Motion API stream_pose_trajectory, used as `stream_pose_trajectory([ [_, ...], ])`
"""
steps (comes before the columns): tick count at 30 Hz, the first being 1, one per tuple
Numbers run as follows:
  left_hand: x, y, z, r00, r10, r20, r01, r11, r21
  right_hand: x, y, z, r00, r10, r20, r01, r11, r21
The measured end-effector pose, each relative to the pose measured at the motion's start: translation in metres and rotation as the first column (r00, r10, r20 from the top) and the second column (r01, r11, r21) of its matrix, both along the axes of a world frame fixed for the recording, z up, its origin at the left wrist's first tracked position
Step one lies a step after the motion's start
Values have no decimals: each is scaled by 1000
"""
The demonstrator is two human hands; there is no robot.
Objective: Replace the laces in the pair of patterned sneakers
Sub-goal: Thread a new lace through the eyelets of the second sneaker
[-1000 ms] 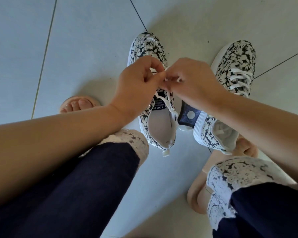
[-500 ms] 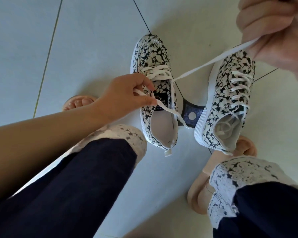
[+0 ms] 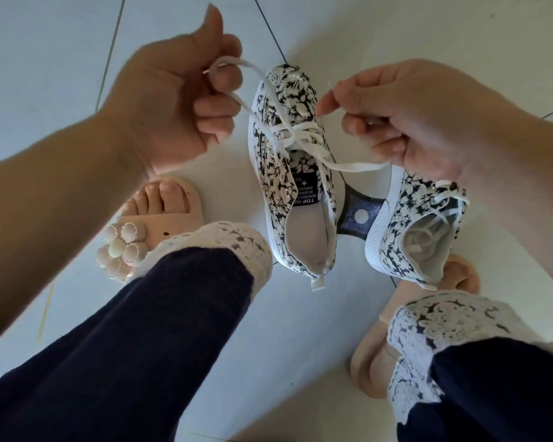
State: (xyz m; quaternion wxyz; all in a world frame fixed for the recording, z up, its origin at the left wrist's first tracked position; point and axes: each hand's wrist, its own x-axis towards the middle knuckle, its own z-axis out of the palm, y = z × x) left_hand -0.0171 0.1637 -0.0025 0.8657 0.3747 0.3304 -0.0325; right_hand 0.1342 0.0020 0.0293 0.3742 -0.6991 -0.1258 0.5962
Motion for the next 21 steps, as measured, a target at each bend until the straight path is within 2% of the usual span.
stream_pose_trajectory([
  [3, -5, 10, 5, 999, -30, 19, 29, 998, 50, -2, 8, 11, 967, -125, -223, 136, 990, 33],
  [5, -7, 14, 7, 999, -31, 36, 29, 997, 68, -6, 14, 21, 931, -144, -335, 178, 982, 71],
  [7, -8, 16, 8, 998, -22, 59, 16, 995, 98, -10, 21, 29, 925, -102, -367, 159, 979, 130],
  [9, -9, 19, 7, 995, 75, 72, -82, 992, 100, -15, 28, 32, 931, -81, -357, 150, 974, 170],
  [12, -11, 18, 2, 972, 228, 50, -233, 967, 105, -23, 36, 28, 953, -123, -276, 176, 968, 178],
  [13, -11, 14, 0, 978, 207, 39, -210, 970, 122, -26, 37, 25, 969, -118, -215, 159, 970, 184],
  [15, -12, 2, -6, 995, 98, 24, -100, 985, 142, -31, 38, 16, 997, -51, 60, 41, 985, 170],
  [16, -11, -5, -7, 999, 44, 27, -48, 989, 140, -35, 39, 11, 983, -18, 184, -12, 987, 160],
  [17, -9, -10, -8, 999, 11, 35, -15, 991, 135, -39, 41, 7, 970, -10, 243, -32, 985, 169],
  [21, -2, -18, -6, 999, 49, 10, -50, 993, 111, -45, 47, -11, 943, -103, 318, 11, 960, 278],
])
